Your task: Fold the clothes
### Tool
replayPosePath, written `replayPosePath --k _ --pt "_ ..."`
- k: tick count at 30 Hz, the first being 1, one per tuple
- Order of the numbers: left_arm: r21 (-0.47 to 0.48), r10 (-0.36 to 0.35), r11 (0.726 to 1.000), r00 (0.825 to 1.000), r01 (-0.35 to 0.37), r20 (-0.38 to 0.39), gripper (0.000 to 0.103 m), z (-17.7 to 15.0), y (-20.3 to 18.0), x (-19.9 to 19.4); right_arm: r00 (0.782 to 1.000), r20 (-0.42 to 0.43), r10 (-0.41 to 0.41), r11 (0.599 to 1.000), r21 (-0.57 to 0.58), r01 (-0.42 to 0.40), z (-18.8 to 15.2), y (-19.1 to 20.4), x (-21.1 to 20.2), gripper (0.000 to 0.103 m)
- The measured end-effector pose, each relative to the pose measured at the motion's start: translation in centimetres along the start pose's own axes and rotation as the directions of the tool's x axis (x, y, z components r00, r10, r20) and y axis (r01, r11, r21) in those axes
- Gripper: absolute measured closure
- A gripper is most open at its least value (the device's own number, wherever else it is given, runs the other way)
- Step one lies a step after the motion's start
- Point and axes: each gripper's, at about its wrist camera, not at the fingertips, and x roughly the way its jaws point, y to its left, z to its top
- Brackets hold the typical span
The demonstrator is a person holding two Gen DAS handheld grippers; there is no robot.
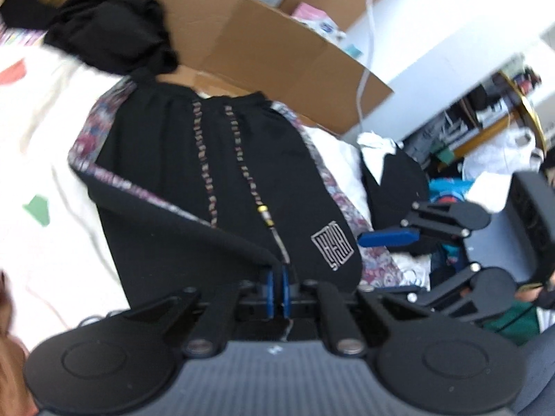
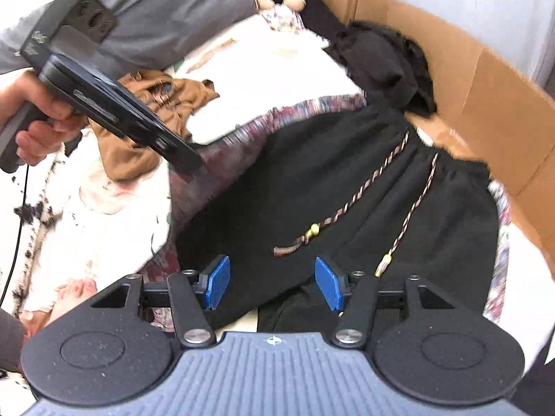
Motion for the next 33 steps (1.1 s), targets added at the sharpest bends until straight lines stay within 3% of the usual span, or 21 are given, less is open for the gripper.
replayPosePath --k 5,11,19,22,28,33 --pt "0.017 0.026 1.000 0.999 -0.025 -0.032 0.098 1.4 -3.3 0.2 1.000 0.010 0.005 0.999 0.044 -0.005 0.7 1.3 -2.4 0.043" --pt "0.003 0.041 0.999 0.999 -0.041 -0.036 0.098 1.8 -6.2 0.3 0.999 0.015 -0.033 0.987 0.158 0.031 -0.2 1.9 -1.1 0.043" --pt "-0.026 -0.003 1.000 1.000 0.003 -0.021 0.098 1.6 -7.7 1.0 0.998 0.004 -0.064 0.974 0.217 0.062 -0.3 1.3 -0.1 0.043" --pt "-0.024 -0.013 1.000 1.000 0.013 -0.021 0.098 1.9 -8.2 1.5 0.999 0.006 -0.041 0.965 0.260 0.038 -0.7 0.8 0.4 0.043" --pt "-0.040 -0.041 0.998 0.998 0.039 -0.042 0.098 1.9 -8.4 2.9 0.996 0.065 -0.062 0.956 0.292 0.040 -1.1 0.0 0.4 0.044" --pt "-0.048 -0.027 0.999 0.998 0.025 -0.048 0.098 1.9 -8.5 3.7 0.994 0.089 -0.059 0.945 0.327 0.026 -1.1 -1.1 0.7 0.052"
